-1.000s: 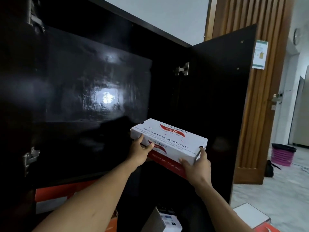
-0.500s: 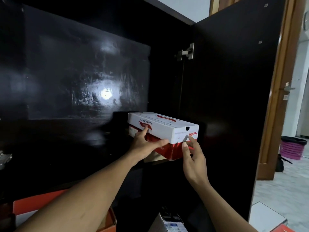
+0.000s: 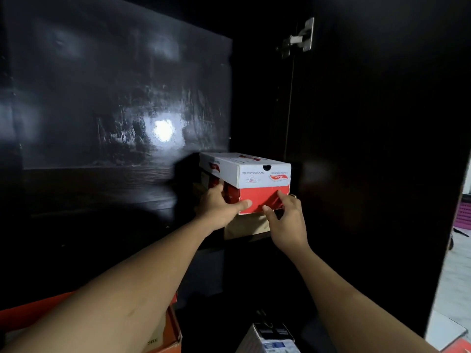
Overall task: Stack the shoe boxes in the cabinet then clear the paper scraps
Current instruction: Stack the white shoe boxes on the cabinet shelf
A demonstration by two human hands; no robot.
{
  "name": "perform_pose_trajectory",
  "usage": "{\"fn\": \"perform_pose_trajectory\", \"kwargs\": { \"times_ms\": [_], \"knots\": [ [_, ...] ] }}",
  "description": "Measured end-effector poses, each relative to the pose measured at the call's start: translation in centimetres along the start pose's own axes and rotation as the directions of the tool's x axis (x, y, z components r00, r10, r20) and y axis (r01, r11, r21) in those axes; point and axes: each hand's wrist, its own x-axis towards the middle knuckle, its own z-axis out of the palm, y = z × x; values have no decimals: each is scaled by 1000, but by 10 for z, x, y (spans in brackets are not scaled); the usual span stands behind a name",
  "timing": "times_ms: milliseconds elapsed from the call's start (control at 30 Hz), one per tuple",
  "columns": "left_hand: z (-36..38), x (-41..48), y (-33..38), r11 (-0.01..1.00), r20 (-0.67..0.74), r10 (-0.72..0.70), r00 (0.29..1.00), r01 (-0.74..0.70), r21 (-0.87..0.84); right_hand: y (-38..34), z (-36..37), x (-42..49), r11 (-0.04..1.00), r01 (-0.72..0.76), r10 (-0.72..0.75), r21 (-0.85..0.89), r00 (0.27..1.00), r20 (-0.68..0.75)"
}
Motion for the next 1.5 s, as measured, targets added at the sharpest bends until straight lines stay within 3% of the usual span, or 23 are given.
{"fn": "perform_pose_trajectory", "kwargs": {
  "times_ms": [167, 433, 600, 733, 833, 900, 1033, 1200, 1500],
  "knots": [
    [3, 18, -5, 999, -44, 31, 999, -30, 20, 5, 17, 22, 998, 9, -3, -56, 994, 108],
    [10, 24, -14, 999, -66, 50, 997, -50, 6, 21, 26, 29, 998, 23, -15, -58, 990, 140],
    [8, 7, -3, 993, -80, -6, 997, 15, 118, 8, 3, 31, 994, 13, 11, -109, 975, 221],
    [11, -53, -1, 944, -319, 227, 920, -127, 304, 9, -22, 3, 990, 25, 7, -139, 975, 221],
    [20, -107, -23, 916, -346, 347, 872, -236, 325, 25, -36, -42, 989, -23, 56, -149, 973, 224],
    [30, -142, -54, 945, -340, 248, 907, -150, 290, 47, -41, -76, 985, -71, 111, -158, 958, 263],
    [59, -204, -134, 982, -177, -150, 973, 167, 84, 96, -41, -144, 953, -214, 280, -215, 893, 353],
    [88, -248, -204, 871, 9, -486, 874, 484, 80, 147, -21, -199, 900, -345, 426, -267, 827, 367],
    [129, -259, -294, 756, 120, -653, 748, 653, 49, 177, 48, -193, 868, -251, 415, -429, 841, 347]
  ]
}}
